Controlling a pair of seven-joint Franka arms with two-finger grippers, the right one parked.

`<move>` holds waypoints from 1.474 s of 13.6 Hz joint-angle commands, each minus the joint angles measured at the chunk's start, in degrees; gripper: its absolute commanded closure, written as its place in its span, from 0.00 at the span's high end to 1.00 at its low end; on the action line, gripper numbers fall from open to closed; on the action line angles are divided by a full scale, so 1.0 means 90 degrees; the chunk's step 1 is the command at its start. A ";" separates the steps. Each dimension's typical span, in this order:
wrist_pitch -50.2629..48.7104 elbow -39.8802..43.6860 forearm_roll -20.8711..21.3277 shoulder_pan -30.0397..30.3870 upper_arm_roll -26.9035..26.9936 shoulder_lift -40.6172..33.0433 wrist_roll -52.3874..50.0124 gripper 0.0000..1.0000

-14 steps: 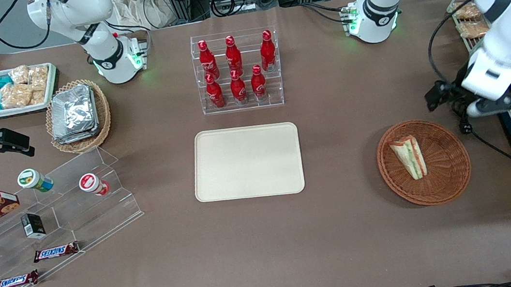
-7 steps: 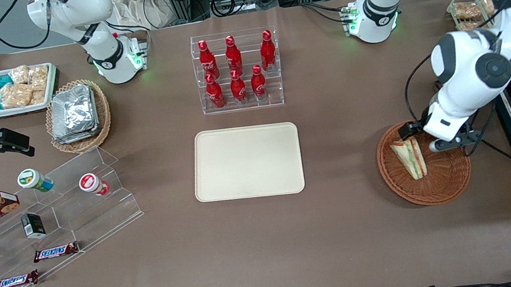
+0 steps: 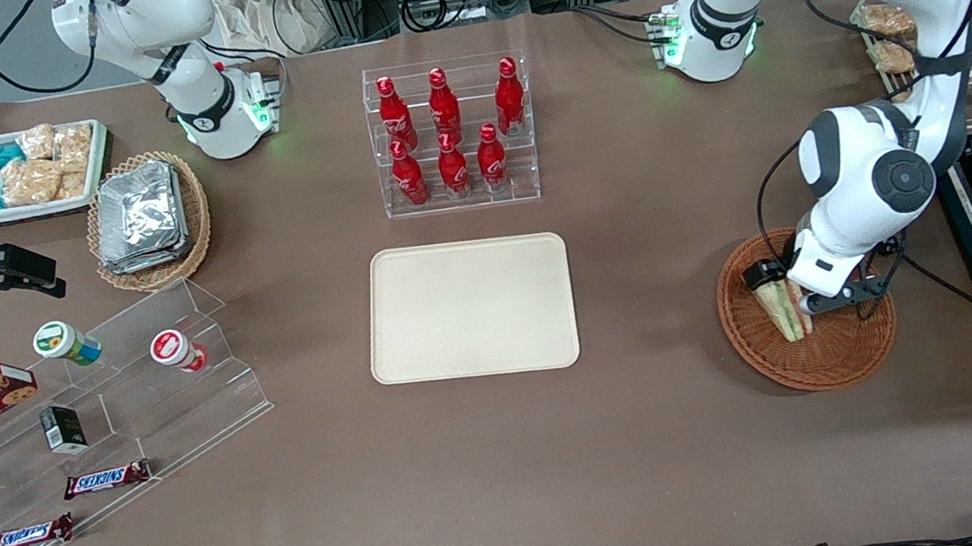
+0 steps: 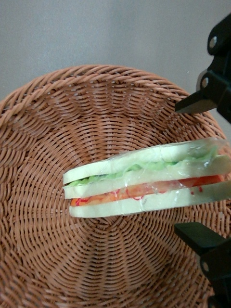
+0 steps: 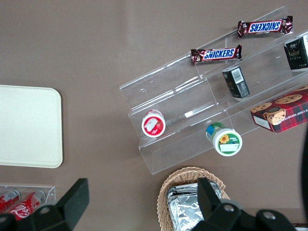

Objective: Place sandwich from basket to tray
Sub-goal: 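Lower the open left gripper onto the wrapped sandwich and close it, then lift the sandwich up out of the basket with the left gripper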

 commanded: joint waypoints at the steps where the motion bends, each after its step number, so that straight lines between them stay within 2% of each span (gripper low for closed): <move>1: 0.0138 0.0024 0.0159 -0.0088 0.0030 0.0112 -0.0134 1.00; 2: 0.0128 0.0023 0.0218 -0.0088 0.0030 0.0122 -0.0202 0.88; 5: 0.0128 0.0043 0.0229 -0.0088 0.0030 0.0142 -0.0359 0.15; 6: 0.0128 0.0033 0.0229 -0.0088 0.0030 0.0132 -0.0359 0.00; 9: 0.0012 0.0082 0.0229 -0.0088 0.0040 0.0054 -0.0446 0.00; 11: -0.0678 0.0344 0.0238 -0.0078 0.0040 -0.0248 -0.0660 0.00; 16: -0.4056 0.3045 0.0356 -0.0097 -0.0272 -0.0357 -0.1793 0.00; 18: -0.4878 0.3722 0.0327 -0.0097 -0.0613 -0.0357 -0.2163 0.00; 20: -0.5077 0.4114 0.0336 -0.0097 -0.1100 -0.0357 -0.2593 0.00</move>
